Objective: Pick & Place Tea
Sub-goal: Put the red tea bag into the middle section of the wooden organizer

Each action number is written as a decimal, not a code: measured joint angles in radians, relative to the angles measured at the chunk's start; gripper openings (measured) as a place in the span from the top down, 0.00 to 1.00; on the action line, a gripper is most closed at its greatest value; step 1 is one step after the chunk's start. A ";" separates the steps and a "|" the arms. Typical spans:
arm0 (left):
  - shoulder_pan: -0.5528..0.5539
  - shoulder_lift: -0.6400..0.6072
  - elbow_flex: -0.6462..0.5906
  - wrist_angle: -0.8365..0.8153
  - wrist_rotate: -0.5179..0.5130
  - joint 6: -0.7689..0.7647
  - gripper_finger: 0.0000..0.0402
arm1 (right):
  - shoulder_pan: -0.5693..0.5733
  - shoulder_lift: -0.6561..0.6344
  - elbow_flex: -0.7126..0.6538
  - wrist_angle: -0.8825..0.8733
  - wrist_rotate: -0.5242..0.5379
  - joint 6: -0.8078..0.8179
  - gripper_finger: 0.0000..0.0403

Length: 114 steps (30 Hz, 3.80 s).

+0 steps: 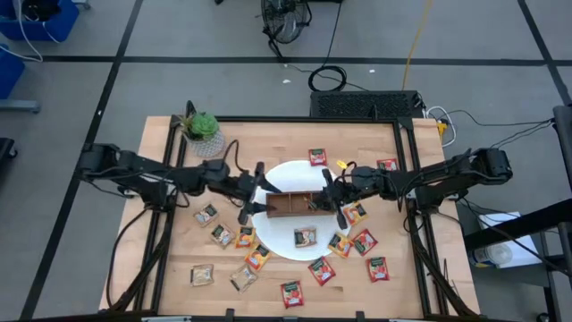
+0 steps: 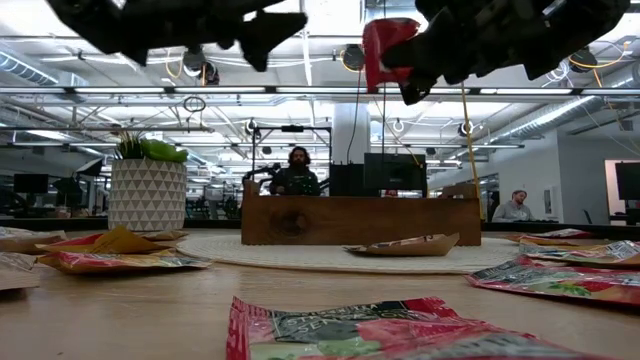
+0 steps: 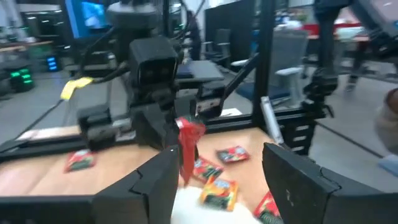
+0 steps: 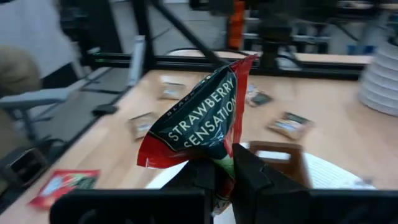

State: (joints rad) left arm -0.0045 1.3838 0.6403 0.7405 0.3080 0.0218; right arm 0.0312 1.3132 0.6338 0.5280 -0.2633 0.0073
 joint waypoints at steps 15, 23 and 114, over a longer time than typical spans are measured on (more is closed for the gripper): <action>0.005 0.305 0.267 -0.005 0.101 -0.028 0.52 | 0.010 0.000 0.000 0.016 -0.003 -0.031 0.97; 0.017 0.333 0.320 -0.021 0.115 -0.026 0.53 | 0.010 0.000 0.000 0.015 -0.002 -0.024 0.97; -0.002 0.139 -0.079 -0.263 -0.356 -0.136 1.00 | 0.010 0.000 -0.079 0.127 0.217 0.052 0.89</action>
State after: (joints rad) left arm -0.0068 1.5227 0.5616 0.4771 -0.0479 -0.1146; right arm 0.0410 1.3136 0.5545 0.6548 -0.0460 0.0593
